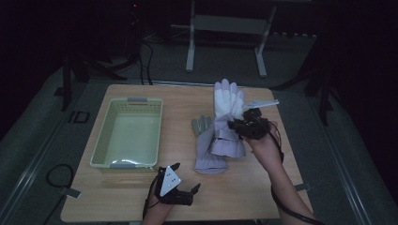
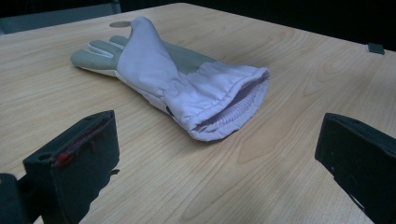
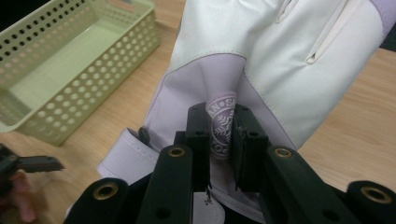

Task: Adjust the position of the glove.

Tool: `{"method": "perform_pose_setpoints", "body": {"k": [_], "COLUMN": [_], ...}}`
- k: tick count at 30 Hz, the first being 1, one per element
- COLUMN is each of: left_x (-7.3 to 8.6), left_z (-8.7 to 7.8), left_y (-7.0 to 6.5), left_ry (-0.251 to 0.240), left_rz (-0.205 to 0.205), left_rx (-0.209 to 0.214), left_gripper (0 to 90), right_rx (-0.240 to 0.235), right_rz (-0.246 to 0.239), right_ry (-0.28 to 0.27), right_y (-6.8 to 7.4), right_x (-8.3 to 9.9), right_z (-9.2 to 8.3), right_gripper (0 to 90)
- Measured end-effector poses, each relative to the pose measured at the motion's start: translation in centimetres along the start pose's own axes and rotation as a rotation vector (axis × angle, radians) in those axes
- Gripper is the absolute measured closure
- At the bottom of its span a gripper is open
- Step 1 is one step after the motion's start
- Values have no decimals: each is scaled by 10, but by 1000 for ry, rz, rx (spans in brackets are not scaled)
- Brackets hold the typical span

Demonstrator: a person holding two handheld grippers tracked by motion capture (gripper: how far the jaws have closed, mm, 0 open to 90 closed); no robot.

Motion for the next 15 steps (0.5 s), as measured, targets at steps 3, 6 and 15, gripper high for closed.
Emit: {"method": "perform_pose_setpoints", "body": {"k": [3,6,15], "left_x": [0,0,0], "left_z": [0,0,0], "left_y": [0,0,0], "left_ry": [-3,-3,-2], "left_rz": [0,1,1], "left_rx": [0,1,4], "left_gripper": [0,0,0], "right_rx": [-13,-25,6], "right_rz": [-5,-4,-9], "right_ry": [18,38,119], "right_y": [13,23,32], "right_x": [-3,-2,7], "right_z": [7,18,61], "right_gripper": [789,788,788]}}
Point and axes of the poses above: each handheld gripper's, and its own axes: z roughly forward along the jaws, x roughly out of its underside, y roughly to its left, the point moved 4 cm from there along z, roughly forward along the jaws, and after that the axes turned 12 degrees about y, right-handed, at the moved point
